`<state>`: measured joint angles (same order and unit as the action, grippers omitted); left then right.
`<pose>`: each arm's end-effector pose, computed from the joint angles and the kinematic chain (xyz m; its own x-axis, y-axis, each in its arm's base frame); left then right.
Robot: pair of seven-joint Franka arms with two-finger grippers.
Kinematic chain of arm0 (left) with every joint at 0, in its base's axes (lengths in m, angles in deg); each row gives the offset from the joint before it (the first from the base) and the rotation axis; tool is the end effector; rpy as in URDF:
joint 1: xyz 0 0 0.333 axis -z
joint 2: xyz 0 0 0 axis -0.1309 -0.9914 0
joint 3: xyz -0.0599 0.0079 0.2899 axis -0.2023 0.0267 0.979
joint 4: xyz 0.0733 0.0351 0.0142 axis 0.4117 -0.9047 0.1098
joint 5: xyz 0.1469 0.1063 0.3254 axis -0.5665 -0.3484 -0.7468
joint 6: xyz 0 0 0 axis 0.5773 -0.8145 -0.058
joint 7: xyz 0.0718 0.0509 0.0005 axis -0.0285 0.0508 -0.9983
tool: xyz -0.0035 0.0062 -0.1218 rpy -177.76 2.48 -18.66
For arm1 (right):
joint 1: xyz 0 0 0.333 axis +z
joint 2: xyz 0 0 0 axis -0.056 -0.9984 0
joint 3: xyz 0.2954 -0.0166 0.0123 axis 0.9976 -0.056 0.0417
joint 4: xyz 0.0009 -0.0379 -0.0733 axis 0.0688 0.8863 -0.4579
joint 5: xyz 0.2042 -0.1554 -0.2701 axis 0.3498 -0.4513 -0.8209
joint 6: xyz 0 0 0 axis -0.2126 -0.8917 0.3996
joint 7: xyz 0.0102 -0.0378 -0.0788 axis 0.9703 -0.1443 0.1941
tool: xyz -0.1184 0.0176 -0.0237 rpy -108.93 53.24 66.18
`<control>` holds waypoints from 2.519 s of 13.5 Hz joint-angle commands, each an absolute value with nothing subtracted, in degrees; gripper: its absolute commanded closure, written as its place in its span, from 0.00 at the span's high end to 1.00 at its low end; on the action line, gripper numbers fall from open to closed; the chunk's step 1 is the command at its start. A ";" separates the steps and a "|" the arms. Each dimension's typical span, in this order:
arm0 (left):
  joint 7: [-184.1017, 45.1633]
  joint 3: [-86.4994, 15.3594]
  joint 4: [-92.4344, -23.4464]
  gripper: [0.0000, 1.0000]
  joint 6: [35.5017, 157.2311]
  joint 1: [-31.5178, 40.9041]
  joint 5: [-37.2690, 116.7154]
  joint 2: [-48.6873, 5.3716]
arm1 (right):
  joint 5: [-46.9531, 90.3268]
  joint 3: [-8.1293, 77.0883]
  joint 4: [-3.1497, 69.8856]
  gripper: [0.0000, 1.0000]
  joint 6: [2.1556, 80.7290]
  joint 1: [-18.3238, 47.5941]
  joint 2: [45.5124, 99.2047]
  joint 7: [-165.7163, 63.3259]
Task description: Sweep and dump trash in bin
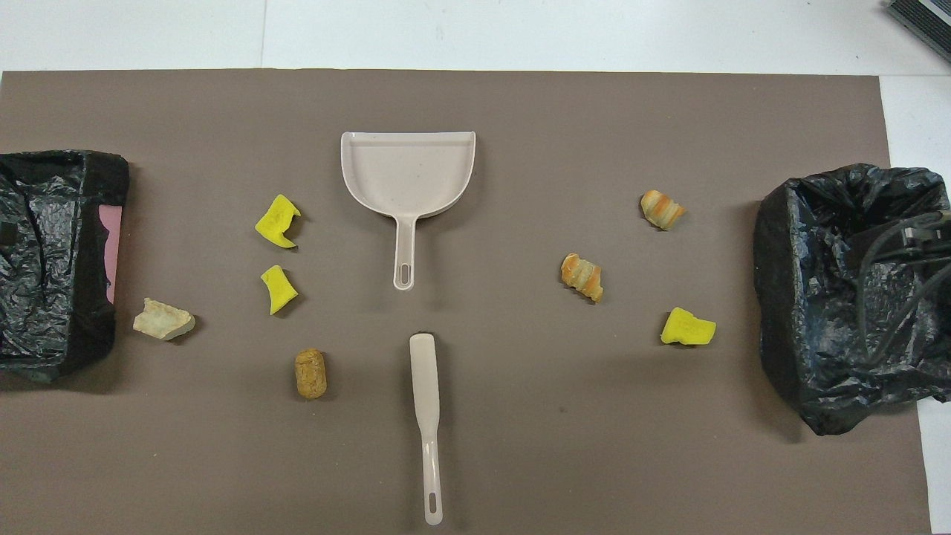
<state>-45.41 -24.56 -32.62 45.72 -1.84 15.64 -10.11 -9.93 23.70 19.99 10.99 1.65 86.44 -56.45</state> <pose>0.5215 0.0197 0.6491 0.9891 -0.1107 0.0969 -0.1122 -0.9936 0.0093 0.5295 -0.0496 0.5733 0.9960 -0.0410 -0.0790 -0.0399 -0.9991 0.0154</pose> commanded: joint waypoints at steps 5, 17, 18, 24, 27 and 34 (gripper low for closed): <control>-44.97 -25.16 -34.17 1.00 45.52 -2.34 14.85 -8.61 | -9.61 24.03 19.88 1.00 10.42 1.45 86.82 -57.52; -44.97 -25.16 -34.17 1.00 45.52 -2.34 14.85 -8.61 | -9.61 24.03 19.88 1.00 10.42 1.45 86.82 -57.52; -44.97 -25.16 -34.17 1.00 45.52 -2.25 14.85 -8.61 | -9.61 24.03 19.79 1.00 10.42 1.54 86.82 -57.52; -44.97 -25.16 -34.17 1.00 45.52 -2.34 14.85 -8.61 | -9.61 24.03 19.79 1.00 10.42 1.45 86.82 -57.52; -44.97 -25.16 -34.17 1.00 45.52 -2.34 14.85 -8.61 | -9.61 24.03 19.88 1.00 10.42 1.54 86.82 -57.52; -45.06 -25.95 -34.08 1.00 45.17 -0.32 14.85 -8.61 | -9.52 24.03 19.70 1.00 10.59 1.45 86.73 -57.52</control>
<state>-45.37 -26.04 -32.62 45.20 -1.54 15.64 -10.08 -9.93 23.70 19.97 10.99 1.65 86.44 -56.45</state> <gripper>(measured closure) 0.000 0.000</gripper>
